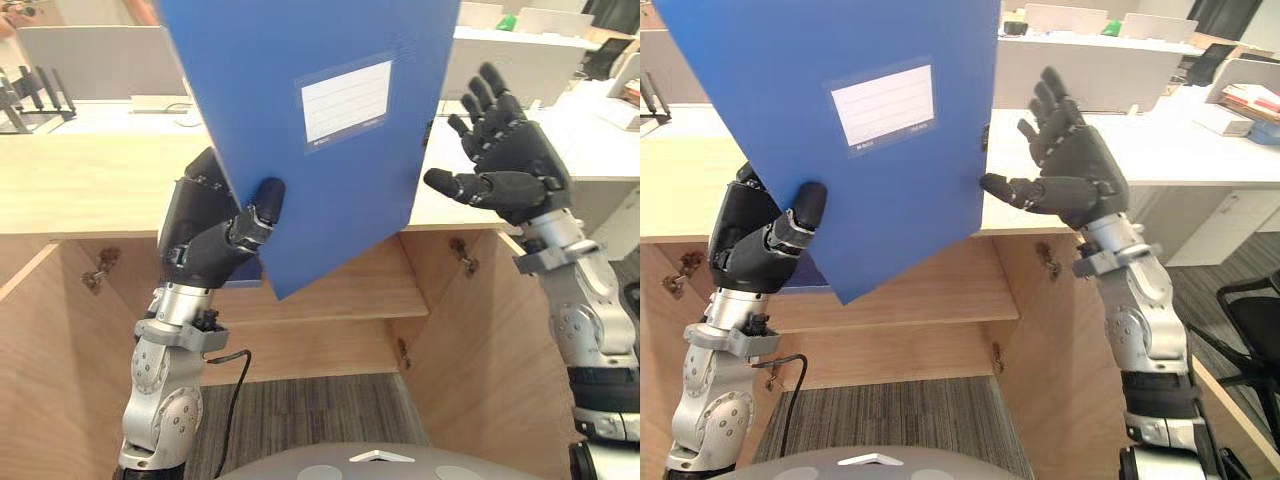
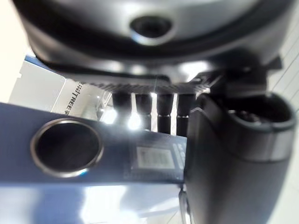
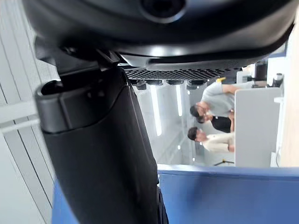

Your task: Walk over to the cabinet, pick up the folder, carry it to the office cabinet, place the folder inside the office cabinet, then close the office cabinet door

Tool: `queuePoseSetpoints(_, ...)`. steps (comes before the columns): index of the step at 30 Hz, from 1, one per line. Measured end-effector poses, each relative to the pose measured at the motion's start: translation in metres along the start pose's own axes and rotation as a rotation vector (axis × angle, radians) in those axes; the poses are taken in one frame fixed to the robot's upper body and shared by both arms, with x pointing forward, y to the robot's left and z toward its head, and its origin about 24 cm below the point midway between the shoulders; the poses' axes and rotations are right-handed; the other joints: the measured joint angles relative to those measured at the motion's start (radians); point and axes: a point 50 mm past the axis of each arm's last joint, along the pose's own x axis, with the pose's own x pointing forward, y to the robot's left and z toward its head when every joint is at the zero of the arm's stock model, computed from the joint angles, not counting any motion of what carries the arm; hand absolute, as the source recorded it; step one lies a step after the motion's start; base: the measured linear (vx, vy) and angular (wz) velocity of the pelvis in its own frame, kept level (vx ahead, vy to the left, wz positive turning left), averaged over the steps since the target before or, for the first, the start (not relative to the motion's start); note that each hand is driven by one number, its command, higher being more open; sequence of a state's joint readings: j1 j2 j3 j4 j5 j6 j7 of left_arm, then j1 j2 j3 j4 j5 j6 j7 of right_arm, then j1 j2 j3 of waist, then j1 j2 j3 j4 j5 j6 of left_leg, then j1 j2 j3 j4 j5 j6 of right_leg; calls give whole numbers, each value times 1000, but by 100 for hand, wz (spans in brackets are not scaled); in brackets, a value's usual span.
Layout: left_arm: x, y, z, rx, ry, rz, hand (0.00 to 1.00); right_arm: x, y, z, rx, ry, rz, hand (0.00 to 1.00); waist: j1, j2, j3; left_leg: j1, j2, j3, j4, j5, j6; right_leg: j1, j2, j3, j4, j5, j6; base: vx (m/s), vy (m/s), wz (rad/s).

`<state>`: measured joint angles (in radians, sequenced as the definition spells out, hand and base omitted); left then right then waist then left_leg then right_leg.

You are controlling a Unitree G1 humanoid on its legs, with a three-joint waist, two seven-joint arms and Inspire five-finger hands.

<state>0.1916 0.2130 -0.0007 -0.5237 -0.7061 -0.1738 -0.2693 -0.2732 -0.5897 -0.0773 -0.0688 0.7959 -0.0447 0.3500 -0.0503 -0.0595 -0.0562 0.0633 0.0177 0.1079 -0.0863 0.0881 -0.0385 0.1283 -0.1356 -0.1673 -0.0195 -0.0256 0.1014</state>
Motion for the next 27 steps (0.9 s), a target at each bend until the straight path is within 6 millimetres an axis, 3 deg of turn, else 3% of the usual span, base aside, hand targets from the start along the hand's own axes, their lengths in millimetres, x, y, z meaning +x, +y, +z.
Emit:
queuePoseSetpoints(7,10,2,-11,-172,-4,-12,0,39,7,-14,133,29,88,100,23,7,12,13,-8,-7,-4,3,4,16,-9,-9,6,-3,4,-20,8,3)
queuePoseSetpoints(9,16,6,-9,-210,-12,-43,0,52,11,-9,141,34,144,100,28,12,24,13,-8,-12,-4,3,4,16,-10,-14,9,-7,2,-49,0,8)
queuePoseSetpoints(14,34,15,-2,-217,-6,-147,0,70,15,7,88,43,270,100,44,12,32,8,-8,-16,-3,4,5,15,-9,-19,3,-7,3,-12,0,2)
queuePoseSetpoints(17,48,18,4,-207,-20,-228,0,81,29,11,96,39,369,100,46,10,33,6,-8,-15,-3,6,5,15,-8,-19,3,-5,4,0,0,0)
queuePoseSetpoints(22,69,18,20,-137,-48,-357,0,91,42,-2,38,164,462,100,60,3,37,-3,-5,-12,0,6,4,2,-4,-11,4,-4,2,3,-2,-2)
queuePoseSetpoints(23,72,19,21,-121,-32,-379,0,90,42,-8,40,204,465,0,72,3,37,-3,-3,-5,0,6,4,-3,-2,-1,6,-3,1,6,-9,-15)
queuePoseSetpoints(27,72,26,18,-99,19,-408,0,82,42,-24,27,345,491,0,76,2,37,-2,-2,0,1,6,4,-10,-2,8,15,-3,-1,-10,-4,-7)
